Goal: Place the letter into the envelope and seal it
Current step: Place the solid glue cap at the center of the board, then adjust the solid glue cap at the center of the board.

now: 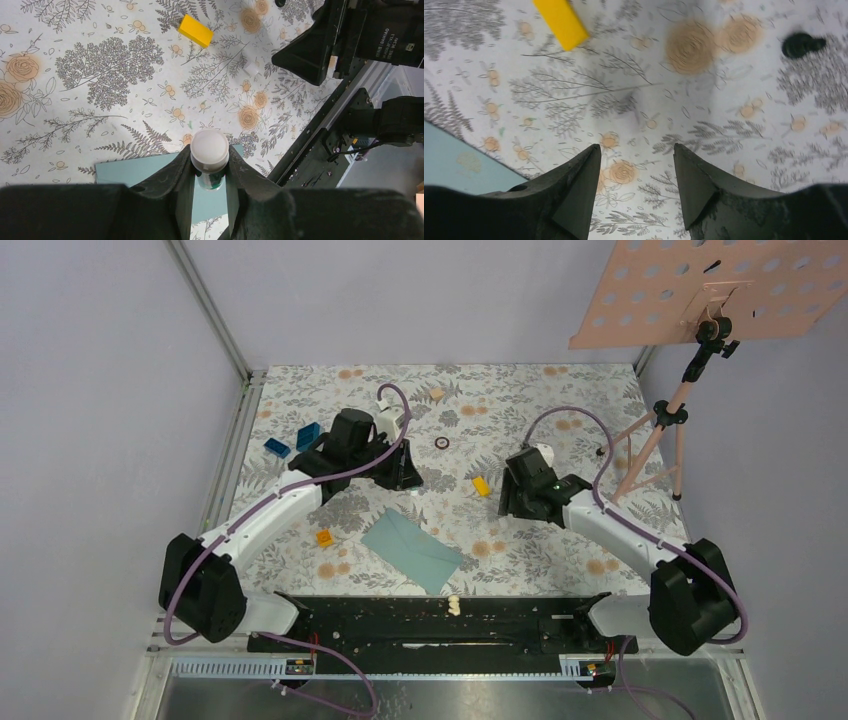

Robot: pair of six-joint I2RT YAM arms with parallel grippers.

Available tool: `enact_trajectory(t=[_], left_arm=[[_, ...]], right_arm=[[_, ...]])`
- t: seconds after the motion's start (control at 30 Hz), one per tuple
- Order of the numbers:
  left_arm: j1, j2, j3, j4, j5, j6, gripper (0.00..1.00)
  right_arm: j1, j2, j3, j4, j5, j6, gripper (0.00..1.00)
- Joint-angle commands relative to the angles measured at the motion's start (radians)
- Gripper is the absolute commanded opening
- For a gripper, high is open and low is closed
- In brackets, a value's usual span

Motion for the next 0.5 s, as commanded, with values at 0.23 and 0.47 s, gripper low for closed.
enact_trajectory(t=[0.23, 0.47], left_arm=[[0.007, 0.009, 0.028, 0.023, 0.036, -0.008, 0.00], [0.007, -0.005, 0.020, 0.021, 0.031, 0.005, 0.00]], right_arm=[[-0.003, -0.030, -0.114, -0.081, 0.075, 0.496, 0.69], [-0.063, 0.048, -0.115, -0.018, 0.056, 0.585, 0.68]])
